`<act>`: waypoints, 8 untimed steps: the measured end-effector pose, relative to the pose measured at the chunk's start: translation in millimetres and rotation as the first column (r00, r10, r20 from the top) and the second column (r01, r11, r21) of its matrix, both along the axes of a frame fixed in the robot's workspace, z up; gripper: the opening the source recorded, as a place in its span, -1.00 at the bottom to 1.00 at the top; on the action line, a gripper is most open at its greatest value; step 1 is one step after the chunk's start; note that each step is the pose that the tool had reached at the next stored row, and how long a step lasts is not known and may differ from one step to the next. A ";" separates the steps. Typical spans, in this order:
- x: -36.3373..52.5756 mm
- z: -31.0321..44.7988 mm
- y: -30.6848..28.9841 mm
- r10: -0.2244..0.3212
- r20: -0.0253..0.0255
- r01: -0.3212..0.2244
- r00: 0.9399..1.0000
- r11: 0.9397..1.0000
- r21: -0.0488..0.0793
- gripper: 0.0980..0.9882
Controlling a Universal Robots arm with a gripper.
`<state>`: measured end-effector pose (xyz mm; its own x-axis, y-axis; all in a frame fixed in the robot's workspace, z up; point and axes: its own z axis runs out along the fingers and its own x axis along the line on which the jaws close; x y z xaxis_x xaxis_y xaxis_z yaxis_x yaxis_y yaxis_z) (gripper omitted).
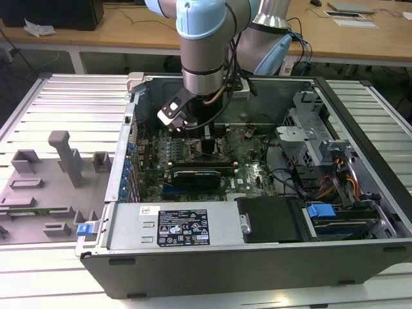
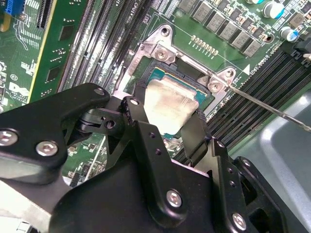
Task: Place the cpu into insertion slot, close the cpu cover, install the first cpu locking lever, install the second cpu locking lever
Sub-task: 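Place the cpu into insertion slot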
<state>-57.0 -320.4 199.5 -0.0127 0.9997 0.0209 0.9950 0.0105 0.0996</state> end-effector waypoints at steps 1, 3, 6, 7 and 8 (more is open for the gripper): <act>0.0 0.0 0.1 0.000 0.000 0.000 1.000 1.000 0.000 -0.01; 0.0 0.0 0.3 0.000 0.000 0.000 1.000 1.000 0.000 0.16; 0.0 0.4 0.4 0.000 0.000 0.000 1.000 1.000 0.000 0.16; 0.0 0.4 0.4 0.000 0.000 0.000 1.000 1.000 0.000 0.16; -0.1 0.4 0.3 0.000 0.000 0.000 1.000 1.000 0.000 0.16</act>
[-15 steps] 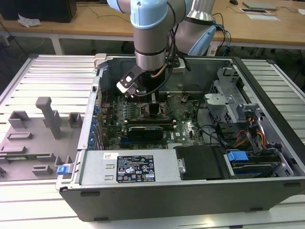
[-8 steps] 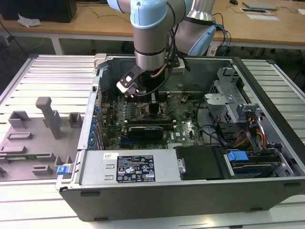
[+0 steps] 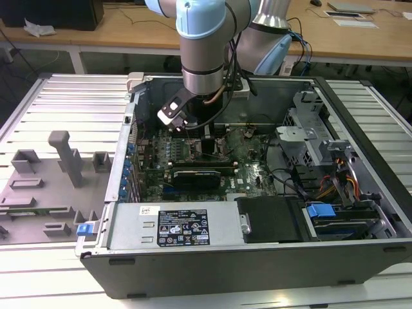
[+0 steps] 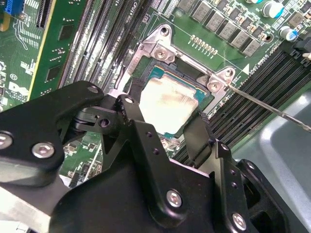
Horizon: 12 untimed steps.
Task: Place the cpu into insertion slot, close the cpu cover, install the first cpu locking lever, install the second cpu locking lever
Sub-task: 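Place the cpu into insertion slot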
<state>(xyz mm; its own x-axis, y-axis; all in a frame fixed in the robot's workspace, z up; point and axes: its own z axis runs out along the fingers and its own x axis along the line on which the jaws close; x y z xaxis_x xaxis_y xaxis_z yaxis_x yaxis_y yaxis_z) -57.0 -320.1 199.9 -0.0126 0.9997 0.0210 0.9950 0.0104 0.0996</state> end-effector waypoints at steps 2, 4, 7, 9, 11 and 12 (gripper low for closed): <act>0.0 0.0 0.0 0.000 0.000 0.000 1.000 1.000 0.000 0.16; 0.0 0.1 0.0 0.000 0.000 0.000 1.000 1.000 0.000 0.13; 0.0 0.2 0.0 0.000 0.000 0.000 1.000 1.000 0.000 -0.02; 0.0 3.2 0.0 -0.001 0.000 0.001 1.000 1.000 0.000 -0.02; 0.1 3.6 0.0 -0.005 0.000 0.005 1.000 1.000 0.000 -0.02; 0.0 3.6 0.0 -0.011 0.000 0.011 1.000 1.000 0.000 -0.02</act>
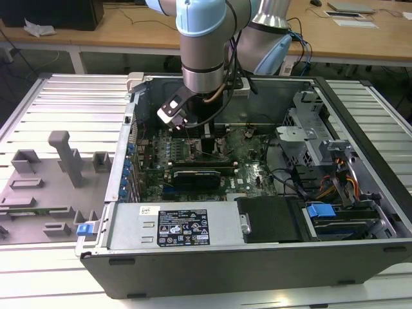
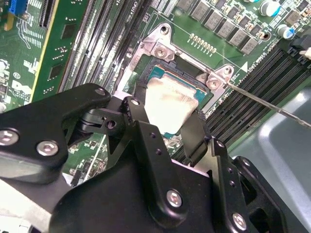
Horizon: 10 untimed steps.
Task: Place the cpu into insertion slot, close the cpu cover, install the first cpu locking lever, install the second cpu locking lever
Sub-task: 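Place the cpu into insertion slot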
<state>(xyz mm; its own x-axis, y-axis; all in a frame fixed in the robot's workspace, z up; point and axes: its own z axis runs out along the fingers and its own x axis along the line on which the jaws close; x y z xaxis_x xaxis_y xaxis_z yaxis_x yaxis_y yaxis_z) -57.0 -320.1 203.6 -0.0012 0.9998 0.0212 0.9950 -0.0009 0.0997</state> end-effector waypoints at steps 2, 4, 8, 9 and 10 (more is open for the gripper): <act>0.0 0.0 0.0 -0.016 0.000 0.016 1.000 1.000 0.000 -0.02; -0.1 -0.8 0.0 -0.021 0.000 0.021 1.000 1.000 0.000 -0.02; -1.0 -1.8 0.3 -0.021 0.000 0.021 1.000 1.000 0.000 -0.02; -1.1 -2.5 0.4 -0.021 0.000 0.021 1.000 1.000 0.000 -0.02; -1.2 -3.5 0.4 -0.021 0.000 0.021 1.000 1.000 0.000 -0.02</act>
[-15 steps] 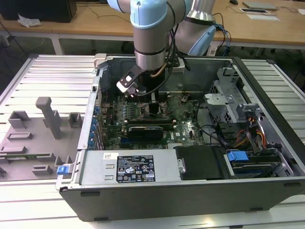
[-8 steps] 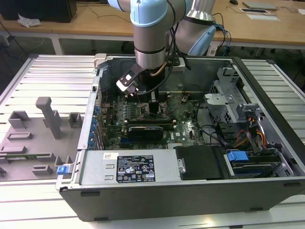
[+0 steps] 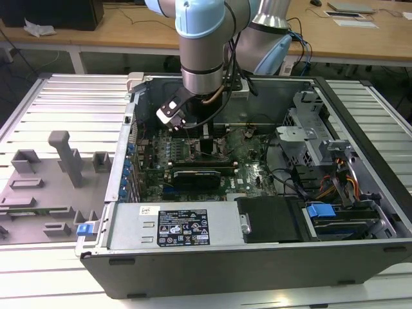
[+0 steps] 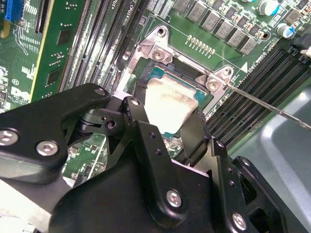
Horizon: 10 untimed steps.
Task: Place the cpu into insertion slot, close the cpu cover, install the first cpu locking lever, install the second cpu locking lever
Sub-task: 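Place the cpu into insertion slot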
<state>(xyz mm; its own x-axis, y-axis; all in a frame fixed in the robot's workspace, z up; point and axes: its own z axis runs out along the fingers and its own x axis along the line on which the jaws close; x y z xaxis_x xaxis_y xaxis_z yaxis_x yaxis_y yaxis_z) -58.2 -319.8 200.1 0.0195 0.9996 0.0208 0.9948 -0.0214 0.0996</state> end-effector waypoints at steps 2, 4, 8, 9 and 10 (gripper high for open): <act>-0.3 -0.6 0.2 0.000 0.000 0.000 1.000 1.000 0.000 -0.02; -0.4 -0.7 0.3 0.000 0.000 0.000 1.000 1.000 0.000 -0.02; -0.5 -1.2 0.4 0.000 0.000 0.000 1.000 1.000 0.001 0.00; -0.7 -1.1 0.3 0.000 0.000 0.000 1.000 1.000 0.000 0.15; -0.7 -1.1 0.3 0.000 0.000 0.000 1.000 1.000 0.000 0.15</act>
